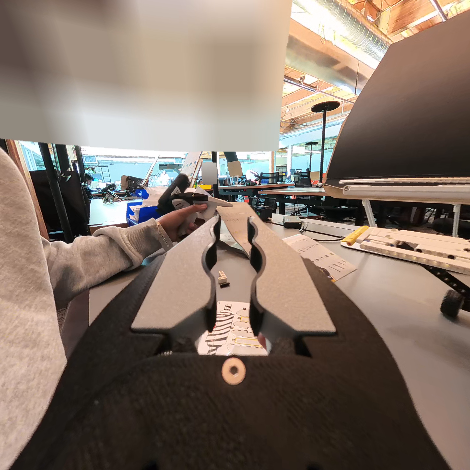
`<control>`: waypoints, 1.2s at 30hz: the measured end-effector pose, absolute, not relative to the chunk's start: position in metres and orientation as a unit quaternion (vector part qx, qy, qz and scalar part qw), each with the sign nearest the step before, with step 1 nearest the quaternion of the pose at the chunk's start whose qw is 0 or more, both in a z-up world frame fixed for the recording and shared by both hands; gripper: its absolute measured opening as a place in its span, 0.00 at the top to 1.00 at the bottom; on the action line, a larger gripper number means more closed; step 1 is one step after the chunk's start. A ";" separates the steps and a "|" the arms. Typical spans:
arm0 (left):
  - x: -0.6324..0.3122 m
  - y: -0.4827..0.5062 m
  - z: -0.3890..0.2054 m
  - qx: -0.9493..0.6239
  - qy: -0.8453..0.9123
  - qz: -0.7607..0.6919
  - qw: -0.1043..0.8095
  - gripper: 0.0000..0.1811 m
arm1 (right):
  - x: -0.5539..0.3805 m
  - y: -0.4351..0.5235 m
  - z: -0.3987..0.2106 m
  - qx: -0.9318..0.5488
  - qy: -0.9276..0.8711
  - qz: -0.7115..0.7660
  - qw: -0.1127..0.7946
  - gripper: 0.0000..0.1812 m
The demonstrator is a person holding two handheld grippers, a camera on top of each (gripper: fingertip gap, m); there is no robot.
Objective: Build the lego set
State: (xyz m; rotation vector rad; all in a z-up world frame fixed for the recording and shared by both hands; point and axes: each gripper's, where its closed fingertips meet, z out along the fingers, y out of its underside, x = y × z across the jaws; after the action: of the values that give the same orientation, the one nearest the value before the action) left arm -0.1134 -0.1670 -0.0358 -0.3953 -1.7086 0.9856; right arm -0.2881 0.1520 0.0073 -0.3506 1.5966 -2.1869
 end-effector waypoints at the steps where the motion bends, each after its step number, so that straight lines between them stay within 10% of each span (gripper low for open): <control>1: -0.111 -0.168 -0.035 -0.168 -0.719 0.422 0.527 0.84 | -0.288 0.152 0.007 -0.126 0.573 -0.784 0.204 0.89; 29: -0.075 -0.189 -0.041 -0.255 -0.772 0.536 0.228 1.00 | -0.287 0.156 0.010 -0.125 0.573 -0.784 0.205 0.89; 36: -0.094 -0.172 -0.038 -0.300 -0.760 0.507 0.274 1.00 | -0.278 0.155 0.011 -0.126 0.573 -0.784 0.204 0.90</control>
State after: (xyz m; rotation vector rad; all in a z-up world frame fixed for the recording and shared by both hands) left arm -0.0945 -0.1717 -0.0378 -0.8065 -2.0448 1.3631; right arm -0.2776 0.1550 0.0108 -0.3518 1.5969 -2.1867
